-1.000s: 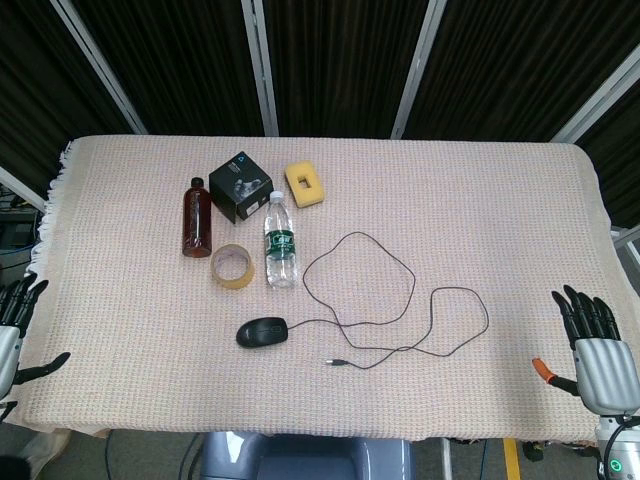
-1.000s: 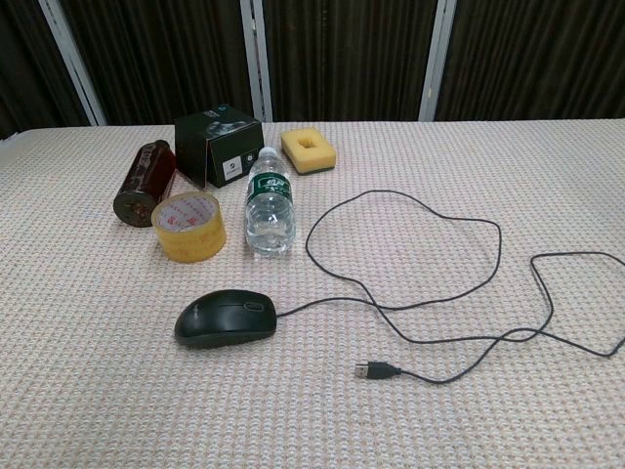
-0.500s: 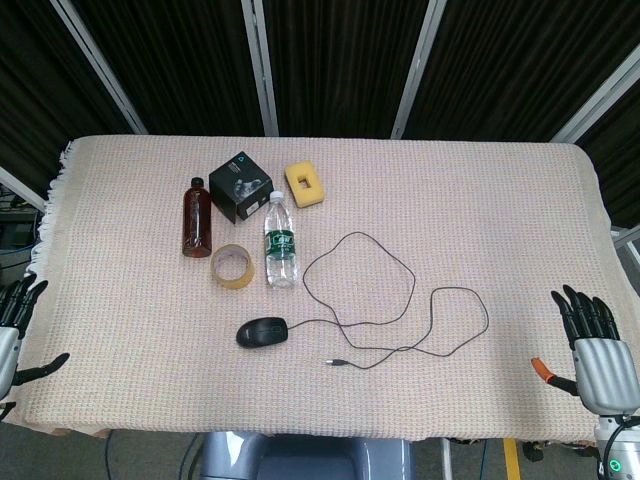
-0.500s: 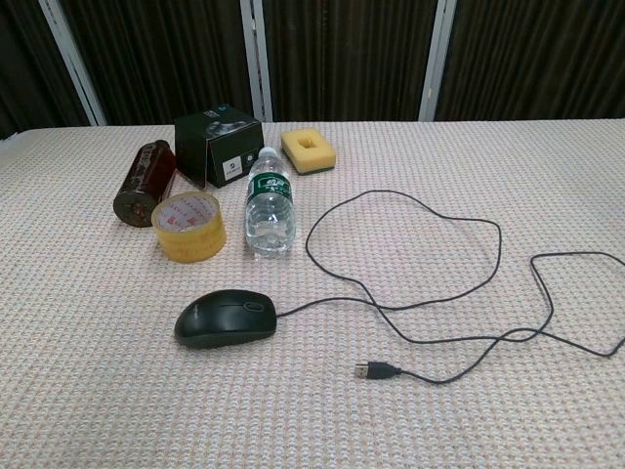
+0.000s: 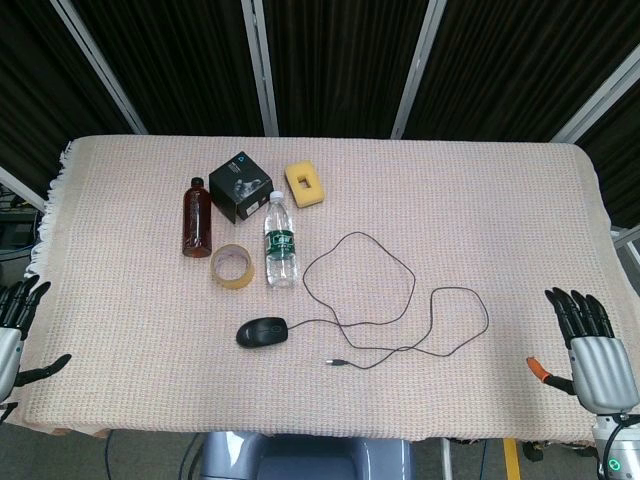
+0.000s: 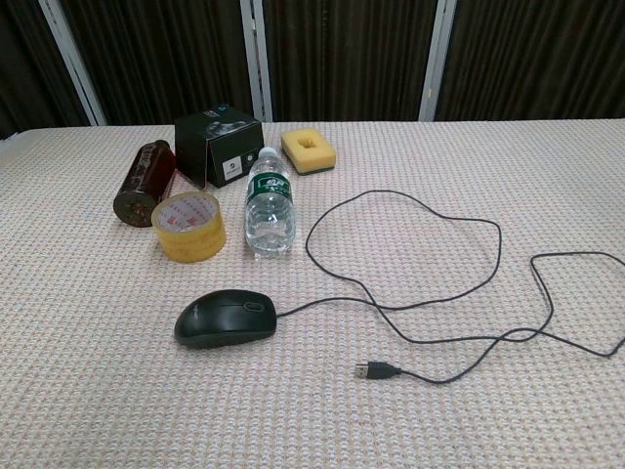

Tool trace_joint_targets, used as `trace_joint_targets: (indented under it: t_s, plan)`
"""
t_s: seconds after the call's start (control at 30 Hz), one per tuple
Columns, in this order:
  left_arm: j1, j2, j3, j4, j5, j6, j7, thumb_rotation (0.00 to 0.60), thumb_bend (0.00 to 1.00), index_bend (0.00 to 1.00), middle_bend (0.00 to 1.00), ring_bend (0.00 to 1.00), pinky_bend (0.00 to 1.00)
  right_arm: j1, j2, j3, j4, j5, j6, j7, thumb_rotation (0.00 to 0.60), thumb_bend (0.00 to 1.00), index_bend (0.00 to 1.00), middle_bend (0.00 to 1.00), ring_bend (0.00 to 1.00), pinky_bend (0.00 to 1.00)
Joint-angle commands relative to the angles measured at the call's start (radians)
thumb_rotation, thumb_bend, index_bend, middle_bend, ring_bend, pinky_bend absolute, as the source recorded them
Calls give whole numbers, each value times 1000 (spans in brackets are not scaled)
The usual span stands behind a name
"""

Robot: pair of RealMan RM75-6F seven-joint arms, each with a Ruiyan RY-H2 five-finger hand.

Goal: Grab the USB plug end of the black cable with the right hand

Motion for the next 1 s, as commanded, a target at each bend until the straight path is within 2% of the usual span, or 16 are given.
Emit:
trace_joint_targets:
  t_s: [0.03,0.2,0.3,0.43,0.63,0.77,1.0]
  plan:
    - [1,-1,-1,1,-3,0,-1,600,65,36,0,0,0,28,-6,20,12,-60,26,14,600,164,179,628,607,586]
    - [-1,-5,-3,0,-5,-1,9,600,65,37,0,0,0,115,14,23,-20,-115,-69,74,600,126,230,919,886,761]
    - [-1,-6,-6,0,-11,0,9,600,64,37,0,0,0,212,20,29,-83,-159,-193,83,600,116,266,990,969,802]
    - [0,-5,-6,2,-10,2,7,600,67,37,0,0,0,277,17,35,-156,-148,-301,23,600,117,295,1000,1000,819]
    - [4,-2,-6,4,-10,7,-4,600,65,40,0,0,0,324,-26,26,-227,-127,-391,-82,600,145,334,1000,1000,824]
    - [6,0,-4,5,-8,9,-7,600,65,42,0,0,0,349,-86,11,-248,-108,-446,-152,600,161,346,1000,1000,824]
    - [6,3,-2,6,-5,9,-16,600,65,42,0,0,0,375,-220,10,-238,-1,-516,-294,600,185,368,1000,1000,824]
